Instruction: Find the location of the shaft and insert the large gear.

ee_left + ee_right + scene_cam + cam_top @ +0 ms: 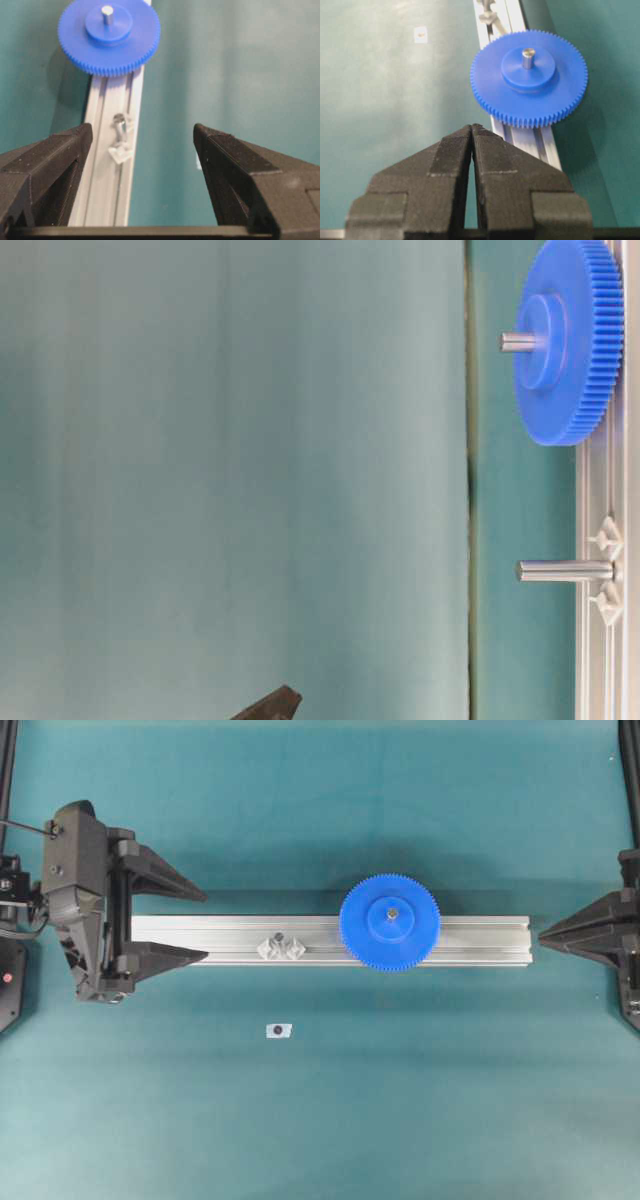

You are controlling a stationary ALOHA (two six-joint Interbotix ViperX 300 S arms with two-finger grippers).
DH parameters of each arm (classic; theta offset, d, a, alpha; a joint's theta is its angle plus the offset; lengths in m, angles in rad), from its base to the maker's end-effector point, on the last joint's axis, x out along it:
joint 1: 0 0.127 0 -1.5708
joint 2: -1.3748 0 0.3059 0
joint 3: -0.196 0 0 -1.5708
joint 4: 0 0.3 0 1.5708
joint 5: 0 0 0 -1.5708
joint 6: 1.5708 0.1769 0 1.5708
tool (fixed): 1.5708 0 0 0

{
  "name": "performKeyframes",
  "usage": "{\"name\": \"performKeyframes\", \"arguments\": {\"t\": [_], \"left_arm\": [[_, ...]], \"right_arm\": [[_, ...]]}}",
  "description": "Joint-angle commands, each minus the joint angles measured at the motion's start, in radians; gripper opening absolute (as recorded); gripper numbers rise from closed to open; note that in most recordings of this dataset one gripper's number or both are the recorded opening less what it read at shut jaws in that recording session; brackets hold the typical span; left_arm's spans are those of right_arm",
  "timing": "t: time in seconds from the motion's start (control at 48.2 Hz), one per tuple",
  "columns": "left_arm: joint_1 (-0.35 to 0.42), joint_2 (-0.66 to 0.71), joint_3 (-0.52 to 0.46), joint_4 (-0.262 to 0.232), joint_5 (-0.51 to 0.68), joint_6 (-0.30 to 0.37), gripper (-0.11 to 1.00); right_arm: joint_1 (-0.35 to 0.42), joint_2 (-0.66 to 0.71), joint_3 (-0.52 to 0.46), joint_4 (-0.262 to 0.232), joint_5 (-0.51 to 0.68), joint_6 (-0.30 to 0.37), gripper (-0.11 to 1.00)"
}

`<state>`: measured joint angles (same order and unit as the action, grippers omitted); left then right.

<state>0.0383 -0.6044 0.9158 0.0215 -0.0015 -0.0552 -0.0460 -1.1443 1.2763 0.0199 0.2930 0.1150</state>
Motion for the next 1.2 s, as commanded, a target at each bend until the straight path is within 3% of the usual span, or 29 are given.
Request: {"name": "performKeyframes", "arguments": {"t": [0.0, 0.871, 1.182], "left_arm": [[-0.003, -0.006, -0.011, 0.002, -0.009, 0.002, 0.83], [-0.006, -0.008, 0.006, 0.002, -0.055, 0.000, 0.83], [-0.008, -0.008, 0.006, 0.002, -0.055, -0.032, 0.83]], "right_arm": [[-0.002, 0.008, -0.009, 0.002, -0.008, 0.012, 0.10], [-0.002, 0.006, -0.009, 0.002, -0.008, 0.012, 0.10], [-0.002, 0.006, -0.009, 0.002, -0.009, 0.012, 0.10]]}}
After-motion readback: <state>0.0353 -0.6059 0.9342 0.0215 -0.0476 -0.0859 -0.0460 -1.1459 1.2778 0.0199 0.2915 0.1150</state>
